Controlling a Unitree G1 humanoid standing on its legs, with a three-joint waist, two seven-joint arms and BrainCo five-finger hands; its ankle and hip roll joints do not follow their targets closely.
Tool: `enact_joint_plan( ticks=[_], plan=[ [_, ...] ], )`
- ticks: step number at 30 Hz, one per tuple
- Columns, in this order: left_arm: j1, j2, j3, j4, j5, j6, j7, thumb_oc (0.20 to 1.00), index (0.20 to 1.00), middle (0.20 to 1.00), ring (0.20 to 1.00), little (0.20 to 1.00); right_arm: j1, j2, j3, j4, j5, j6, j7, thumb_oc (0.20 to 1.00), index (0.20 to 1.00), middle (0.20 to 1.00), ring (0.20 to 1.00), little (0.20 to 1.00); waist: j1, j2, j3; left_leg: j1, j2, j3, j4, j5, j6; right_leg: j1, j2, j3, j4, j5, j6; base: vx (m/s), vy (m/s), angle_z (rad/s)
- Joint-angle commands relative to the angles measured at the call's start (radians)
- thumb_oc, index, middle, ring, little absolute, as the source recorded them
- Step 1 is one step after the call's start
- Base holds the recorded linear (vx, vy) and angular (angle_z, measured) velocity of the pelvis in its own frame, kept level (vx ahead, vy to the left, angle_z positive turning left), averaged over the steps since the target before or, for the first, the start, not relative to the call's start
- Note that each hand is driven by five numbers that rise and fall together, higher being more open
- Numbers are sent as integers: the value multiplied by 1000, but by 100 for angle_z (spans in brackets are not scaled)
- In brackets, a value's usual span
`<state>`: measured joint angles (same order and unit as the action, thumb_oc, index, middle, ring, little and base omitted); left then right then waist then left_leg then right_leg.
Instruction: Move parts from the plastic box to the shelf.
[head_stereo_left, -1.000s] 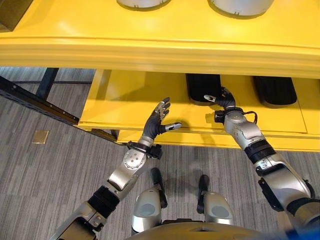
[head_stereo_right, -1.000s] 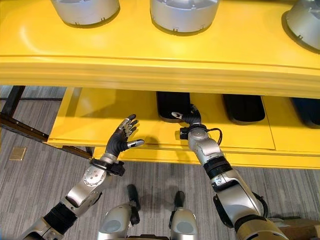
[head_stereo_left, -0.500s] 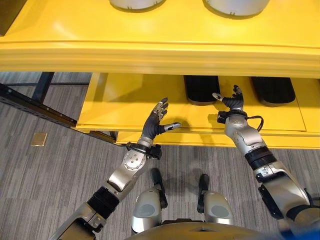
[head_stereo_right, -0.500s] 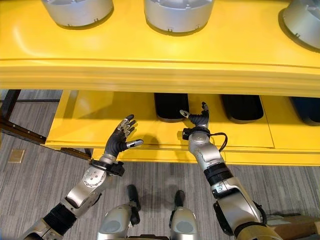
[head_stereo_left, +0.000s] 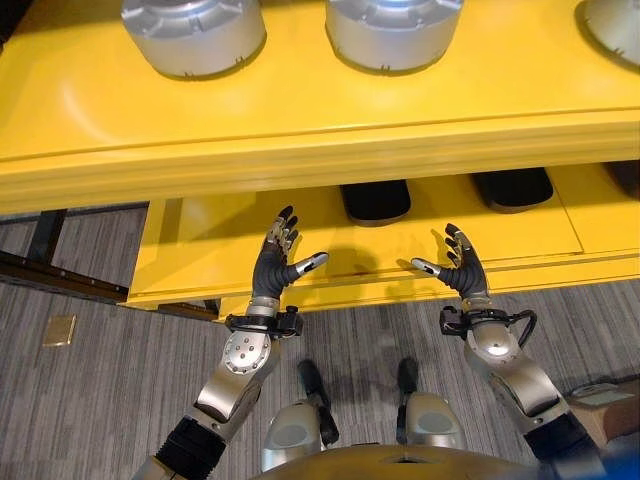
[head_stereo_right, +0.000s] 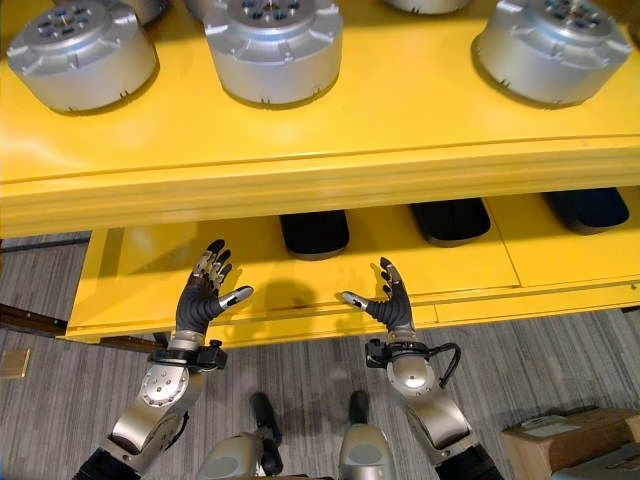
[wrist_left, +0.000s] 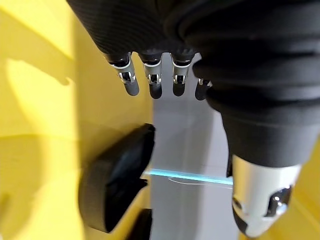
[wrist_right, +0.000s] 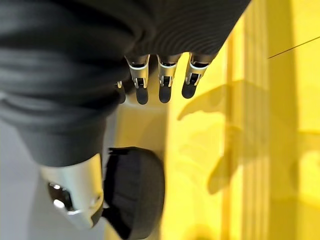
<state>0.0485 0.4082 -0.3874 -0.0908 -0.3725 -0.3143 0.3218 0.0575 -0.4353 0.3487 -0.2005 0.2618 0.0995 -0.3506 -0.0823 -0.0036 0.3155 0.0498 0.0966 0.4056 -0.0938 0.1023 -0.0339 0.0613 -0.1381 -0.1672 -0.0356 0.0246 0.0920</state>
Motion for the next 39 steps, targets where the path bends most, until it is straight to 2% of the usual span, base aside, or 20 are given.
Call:
enact_joint_plan(
  ticks=[1, 2, 4, 6, 9, 11, 12, 14, 17, 21, 25, 26, 28, 30, 33, 36, 39],
  plan=[
    [18, 18, 6, -30, -10, -95, -144, 1000, 1000, 1000, 1000, 1000, -6, -21, 0, -20, 15, -99, 79, 1000, 1000, 1000, 1000, 1000, 1, -17, -51, 22, -8, -87, 7, -40, 5, -52, 10, -9, 73, 27, 39, -18, 69, -3],
    [29, 24, 3, -28, -24, -109, -210, 1000, 1000, 1000, 1000, 1000, 3, -31, -1, -3, 29, -109, 82, 1000, 1000, 1000, 1000, 1000, -1, -20, -55, 26, -10, -82, 7, -44, 8, -49, 8, -10, 69, 30, 42, -25, 135, -3],
    [66, 58, -14, -25, -83, -176, -390, 1000, 1000, 1000, 1000, 1000, 60, -59, -31, 51, 65, -150, 88, 1000, 1000, 1000, 1000, 1000, -18, -33, -63, 49, -24, -54, 7, -61, 21, -43, -2, -11, 65, 42, 63, -19, 248, -2],
    [64, 80, -34, -22, -118, -214, -468, 1000, 1000, 1000, 1000, 1000, 81, -61, -41, 87, 82, -159, 73, 1000, 1000, 1000, 1000, 1000, -38, -41, -62, 59, -33, -31, 7, -70, 32, -53, -10, 3, 61, 64, 82, -24, 303, -6],
    [30, 90, -66, -12, -139, -203, -505, 1000, 1000, 1000, 1000, 1000, 77, -47, -44, 126, 54, -184, 78, 1000, 1000, 1000, 1000, 1000, -54, -57, -60, 65, -38, 0, 7, -80, 39, -79, -27, 8, 37, 124, 118, -19, 190, -17],
    [38, 94, -66, -6, -120, -209, -500, 1000, 1000, 1000, 1000, 1000, 67, -43, -38, 134, 47, -191, 95, 1000, 1000, 1000, 1000, 1000, -40, -63, -61, 85, -29, 33, 7, -99, 25, -87, -51, -66, 49, 138, 152, 13, 69, -41],
    [50, 96, -65, -4, -111, -221, -485, 1000, 1000, 1000, 1000, 1000, 49, -45, -28, 139, 53, -196, 111, 1000, 1000, 1000, 1000, 1000, -22, -71, -56, 96, -15, 81, 7, -95, 18, -95, -72, -140, 65, 164, 159, -43, 40, -84],
    [56, 99, -71, 2, -99, -240, -473, 1000, 1000, 1000, 1000, 1000, 28, -45, -18, 145, 58, -202, 118, 1000, 1000, 1000, 1000, 1000, -6, -78, -52, 98, -7, 112, 7, -92, 22, -103, -89, -185, 109, 170, 159, -115, 17, -108],
    [32, 100, -94, 16, -88, -245, -485, 1000, 1000, 1000, 1000, 1000, -5, -38, -1, 171, 53, -218, 95, 1000, 1000, 1000, 1000, 1000, 6, -75, -46, 78, -15, 112, 14, -90, 58, -113, -97, -166, 250, 122, 135, -98, 41, -60],
    [23, 110, -94, 44, -120, -257, -521, 1000, 1000, 1000, 1000, 1000, -33, -41, 4, 195, 57, -245, 92, 1000, 1000, 1000, 1000, 1000, 37, -65, -47, 31, -9, 126, 50, -92, 87, -86, -123, -161, 423, 66, 92, -132, -41, 9],
    [15, 121, -93, 56, -103, -240, -552, 1000, 1000, 1000, 1000, 1000, -57, -46, 7, 193, 76, -237, 70, 1000, 1000, 1000, 1000, 1000, 37, -79, -63, -1, -2, 158, 69, -93, 93, -35, -99, -150, 400, 29, 85, -90, -190, -72],
    [15, 121, -93, 56, -109, -241, -547, 1000, 1000, 1000, 1000, 1000, -67, -51, 9, 194, 80, -231, 75, 1000, 1000, 1000, 1000, 1000, 39, -82, -66, -9, 13, 186, 81, -86, 84, -9, -95, -179, 366, 6, 77, -92, -245, -41],
    [20, 114, -90, 54, -114, -250, -527, 1000, 1000, 1000, 1000, 1000, -85, -60, 16, 196, 75, -222, 82, 1000, 1000, 1000, 1000, 1000, 50, -85, -67, -22, 67, 247, 113, -56, 44, 59, -68, -248, 254, -42, 51, -88, -274, -57],
    [20, 98, -94, 43, -107, -247, -489, 1000, 1000, 1000, 1000, 1000, -97, -82, 20, 188, 39, -198, 70, 1000, 1000, 1000, 1000, 1000, 57, -87, -72, -44, 127, 294, 140, -11, -2, 114, -41, -296, 142, -52, 40, -94, -295, -137],
    [10, 88, -99, 39, -112, -235, -482, 1000, 1000, 1000, 1000, 1000, -98, -106, 14, 183, 38, -173, 36, 1000, 1000, 1000, 1000, 1000, 45, -82, -77, -47, 146, 307, 138, 12, -25, 119, -24, -288, 90, -38, 37, -76, -224, -141],
    [2, 94, -93, 37, -128, -221, -498, 1000, 1000, 1000, 1000, 1000, -83, -132, -13, 191, 28, -156, -31, 1000, 1000, 1000, 1000, 1000, 9, -79, -74, -41, 157, 317, 127, 29, -47, 104, -5, -262, 60, -25, 30, -73, -254, -46],
    [2, 99, -82, 40, -137, -220, -517, 1000, 1000, 1000, 1000, 1000, -60, -141, -44, 197, 16, -150, -47, 1000, 1000, 1000, 1000, 1000, -14, -75, -72, -31, 165, 323, 117, 40, -60, 84, 7, -248, 60, -22, 19, -66, -255, -49]
  ],
)
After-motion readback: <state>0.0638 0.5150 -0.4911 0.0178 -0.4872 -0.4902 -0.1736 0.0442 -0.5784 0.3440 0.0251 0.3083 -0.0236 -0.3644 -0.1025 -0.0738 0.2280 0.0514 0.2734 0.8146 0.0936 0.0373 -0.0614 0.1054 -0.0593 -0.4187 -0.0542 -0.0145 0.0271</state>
